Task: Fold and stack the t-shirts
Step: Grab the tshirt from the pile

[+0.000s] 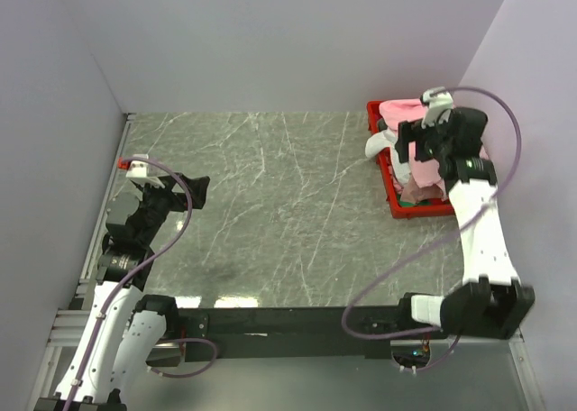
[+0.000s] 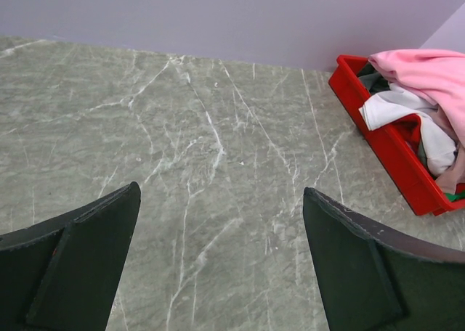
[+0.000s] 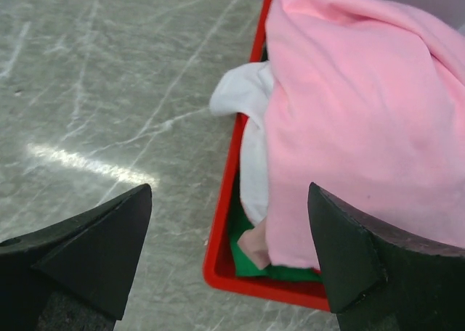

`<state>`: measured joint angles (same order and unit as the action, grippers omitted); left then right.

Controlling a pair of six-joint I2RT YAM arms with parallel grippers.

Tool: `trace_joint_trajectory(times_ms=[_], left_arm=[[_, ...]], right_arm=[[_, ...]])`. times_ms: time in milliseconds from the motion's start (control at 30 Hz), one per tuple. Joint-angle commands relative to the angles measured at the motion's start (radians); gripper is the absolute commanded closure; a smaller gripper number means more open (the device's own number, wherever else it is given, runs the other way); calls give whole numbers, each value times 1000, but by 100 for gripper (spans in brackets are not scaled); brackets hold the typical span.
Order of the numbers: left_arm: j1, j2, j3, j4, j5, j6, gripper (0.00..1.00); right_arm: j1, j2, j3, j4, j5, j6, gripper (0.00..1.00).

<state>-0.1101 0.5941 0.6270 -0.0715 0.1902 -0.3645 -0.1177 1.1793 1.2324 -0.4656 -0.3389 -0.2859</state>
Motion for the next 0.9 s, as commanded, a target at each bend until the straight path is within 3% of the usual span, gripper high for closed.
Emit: trace_joint_trajectory(times_ms=[0,200,400,433,533,567,667,767,867], left_arm=[[-7,-17,43,32,29,-10,0],[-10,-22,45,29,25,-7,1],[-11,-14,46,26,25,-5,1],[-11,-13,45,26,28,-5,1],[-11,-10,45,26,26,-4,1],[-11,-10,46,26,28,-5,1],[-11,-5,46,27,29,-4,1],[-11,-2,46,27,34,-5,1],[-11,0,46,27,32,-5,1]], right_arm=[[1,162,141,-27,124,17,11],[10,428,360,-131,230,-1,28],[18,542,412,-139,279,-12,38],[18,551,415,-139,284,-12,40],[20,559,406,-130,291,-9,59],[20,554,404,-120,291,-9,70],[24,517,398,-107,294,-10,89],[42,462,397,-90,311,-15,98],[69,408,412,-90,322,-15,100]])
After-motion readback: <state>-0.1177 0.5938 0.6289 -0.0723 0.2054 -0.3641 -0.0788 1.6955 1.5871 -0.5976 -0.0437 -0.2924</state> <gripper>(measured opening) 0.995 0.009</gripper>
